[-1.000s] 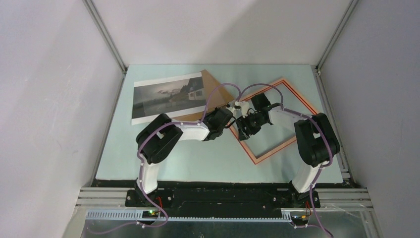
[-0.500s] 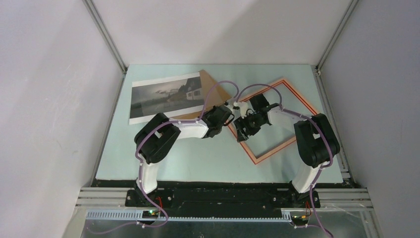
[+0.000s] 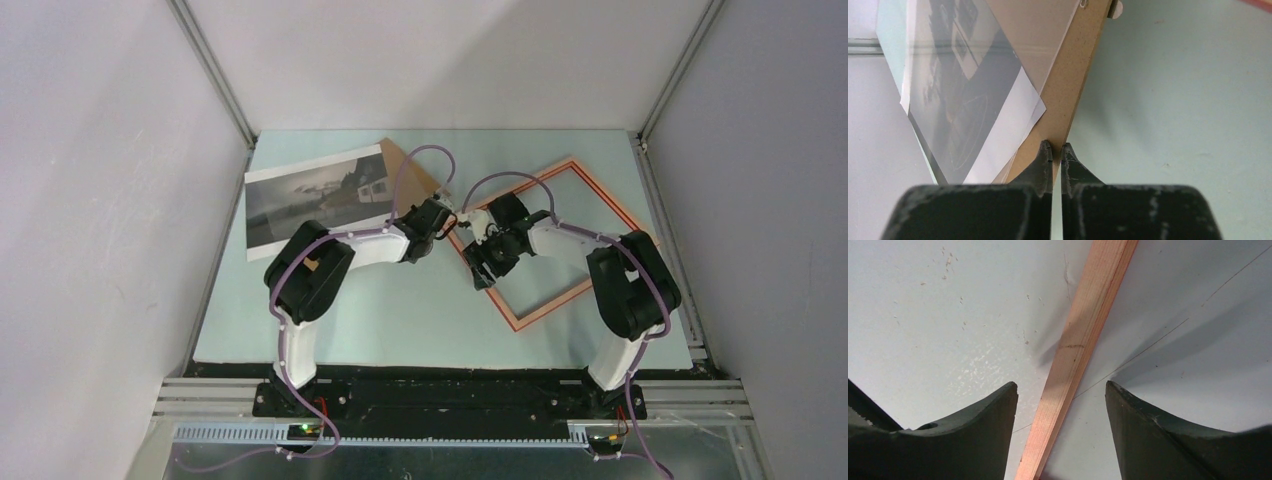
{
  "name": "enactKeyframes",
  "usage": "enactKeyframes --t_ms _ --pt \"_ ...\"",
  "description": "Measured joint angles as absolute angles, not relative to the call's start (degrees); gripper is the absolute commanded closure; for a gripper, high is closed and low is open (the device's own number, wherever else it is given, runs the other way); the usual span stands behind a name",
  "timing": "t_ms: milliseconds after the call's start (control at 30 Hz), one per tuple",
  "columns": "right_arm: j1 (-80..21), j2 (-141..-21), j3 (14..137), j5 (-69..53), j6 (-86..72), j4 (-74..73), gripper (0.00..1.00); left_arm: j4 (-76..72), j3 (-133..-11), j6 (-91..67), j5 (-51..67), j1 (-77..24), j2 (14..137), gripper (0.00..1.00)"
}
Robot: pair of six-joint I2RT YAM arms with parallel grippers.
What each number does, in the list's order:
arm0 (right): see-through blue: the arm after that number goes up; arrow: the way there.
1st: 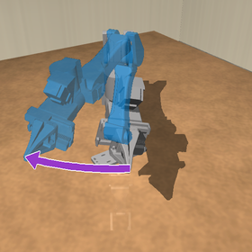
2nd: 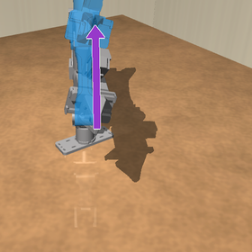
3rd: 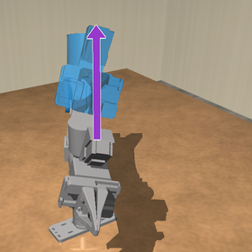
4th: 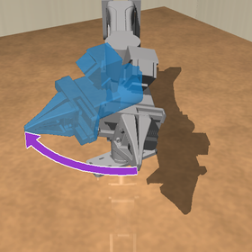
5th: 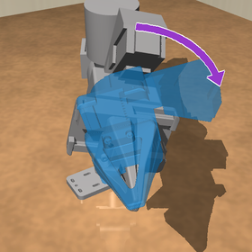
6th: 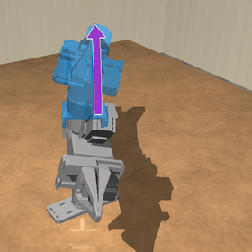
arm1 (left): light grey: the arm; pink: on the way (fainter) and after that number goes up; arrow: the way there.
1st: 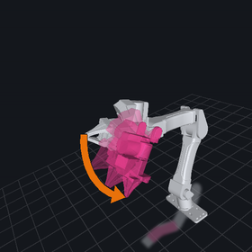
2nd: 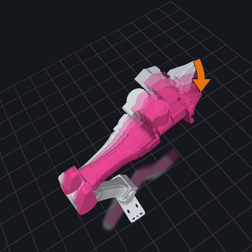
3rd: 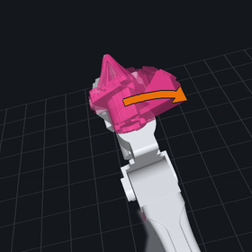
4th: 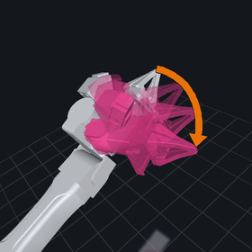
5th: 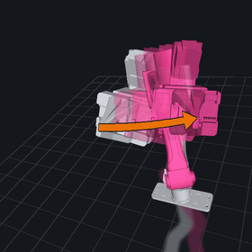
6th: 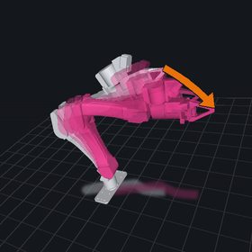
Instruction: Put the photo into the frame
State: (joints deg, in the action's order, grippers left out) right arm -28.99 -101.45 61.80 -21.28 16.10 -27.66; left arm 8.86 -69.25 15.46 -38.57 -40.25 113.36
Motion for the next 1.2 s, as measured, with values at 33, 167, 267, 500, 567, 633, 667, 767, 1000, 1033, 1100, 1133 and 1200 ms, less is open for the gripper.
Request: enactKeyframes --t_ms 33,167,267,500,567,633,667,767,1000,1033,1100,1133,1200 --pt "-29.1 -101.5 61.9 -20.8 16.1 -27.8 0.35 9.5 -69.3 15.0 -38.3 -40.2 113.4 1.0" --pt "-29.8 -101.9 62.4 -18.6 16.5 -28.2 0.46 12.1 -69.3 13.3 -36.6 -40.1 113.4 1.0" --pt "-30.0 -102.2 62.7 -17.1 17.1 -28.3 0.56 14.6 -69.5 11.8 -34.9 -39.9 113.4 1.0" --pt "-30.3 -102.2 62.8 -15.4 18.9 -29.6 0.76 20.6 -72.4 7.9 -29.7 -38.6 113.4 0.99" --pt "-30.3 -102.1 62.8 -15.2 19.7 -30.3 0.81 21.5 -73.2 7.1 -28.5 -38.3 113.6 0.94" --pt "-30.3 -102.0 62.8 -15.1 20.6 -30.7 0.85 22.4 -74.0 4.5 -25.8 -37.8 113.9 0.88" --pt "-30.3 -102.0 62.8 -15.0 21.1 -30.9 0.87 22.6 -74.3 3.7 -24.8 -37.6 114.1 0.84" --pt "-30.3 -101.8 62.8 -14.4 23.4 -31.8 0.91 23.4 -75.6 1.6 -22.7 -36.8 114.4 0.75" --pt "-30.3 -100.0 61.4 -12.4 31.4 -35.2 1.0 23.7 -76.9 -0.6 -18.8 -34.0 114.3 0.33" --pt "-30.3 -99.5 60.8 -12.0 32.7 -35.4 1.0 23.6 -77.0 -1.0 -17.7 -33.5 114.1 0.26" --pt "-30.3 -98.3 59.5 -11.0 35.2 -35.6 1.0 23.7 -77.0 -1.3 -15.4 -32.7 113.6 0.13" --pt "-30.3 -97.7 58.8 -10.4 36.3 -35.5 1.0 23.7 -77.0 -1.4 -14.2 -32.3 113.4 0.09" --pt "-30.4 -96.0 56.8 -9.2 39.4 -35.0 1.0 23.8 -76.9 -1.4 -11.4 -31.3 113.0 0.03"
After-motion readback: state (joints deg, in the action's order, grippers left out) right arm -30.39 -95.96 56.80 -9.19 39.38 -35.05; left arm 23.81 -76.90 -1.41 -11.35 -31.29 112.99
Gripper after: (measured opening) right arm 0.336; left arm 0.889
